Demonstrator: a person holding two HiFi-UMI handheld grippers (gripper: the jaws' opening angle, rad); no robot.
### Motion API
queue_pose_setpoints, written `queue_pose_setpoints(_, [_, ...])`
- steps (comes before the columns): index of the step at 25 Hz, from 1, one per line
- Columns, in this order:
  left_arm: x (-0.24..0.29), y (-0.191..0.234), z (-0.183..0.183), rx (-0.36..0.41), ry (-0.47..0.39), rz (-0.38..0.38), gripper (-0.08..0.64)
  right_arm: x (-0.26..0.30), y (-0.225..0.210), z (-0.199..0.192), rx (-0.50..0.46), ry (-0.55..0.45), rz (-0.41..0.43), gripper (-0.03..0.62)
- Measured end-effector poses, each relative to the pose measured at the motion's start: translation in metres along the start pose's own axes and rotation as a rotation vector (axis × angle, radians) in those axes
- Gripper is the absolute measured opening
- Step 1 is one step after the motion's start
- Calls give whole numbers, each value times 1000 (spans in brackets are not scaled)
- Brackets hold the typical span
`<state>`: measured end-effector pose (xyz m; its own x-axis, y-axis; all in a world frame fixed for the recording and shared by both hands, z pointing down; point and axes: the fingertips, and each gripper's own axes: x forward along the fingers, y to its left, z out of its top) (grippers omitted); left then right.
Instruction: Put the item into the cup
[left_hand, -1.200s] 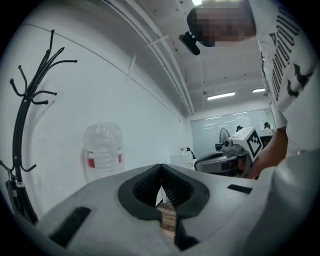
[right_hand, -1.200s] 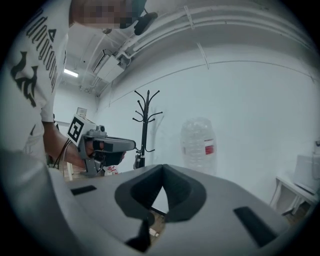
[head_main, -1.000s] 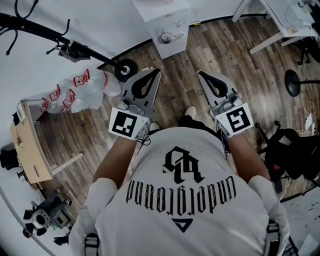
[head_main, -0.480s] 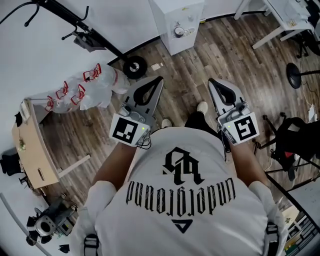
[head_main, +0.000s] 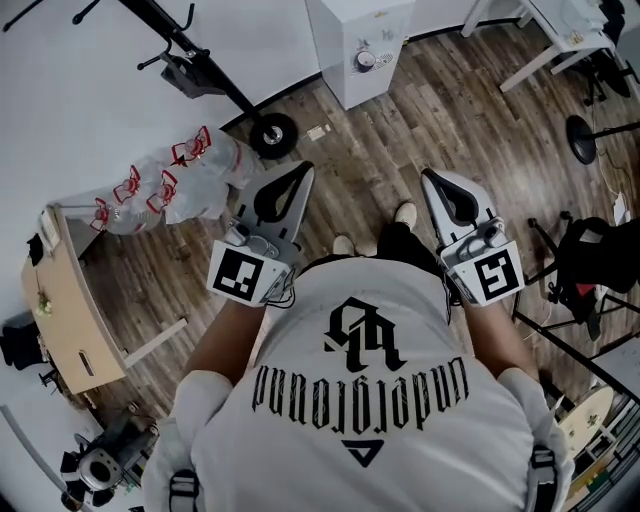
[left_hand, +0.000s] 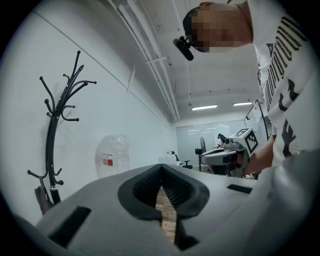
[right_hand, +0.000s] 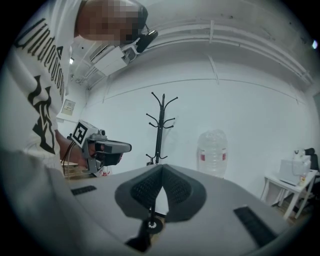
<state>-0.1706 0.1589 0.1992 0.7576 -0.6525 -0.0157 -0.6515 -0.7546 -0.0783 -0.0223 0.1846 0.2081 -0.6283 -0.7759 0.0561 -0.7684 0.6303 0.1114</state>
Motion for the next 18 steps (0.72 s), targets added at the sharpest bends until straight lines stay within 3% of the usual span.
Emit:
queue_pose_setpoints(5, [-13,-3,4,-37,15,-8,8,-4,17,7,-4,-10,4,5])
queue_pose_setpoints(18, [-14,-5,13,-34,-8,-8,7,2,26,11,10,-16,33,5])
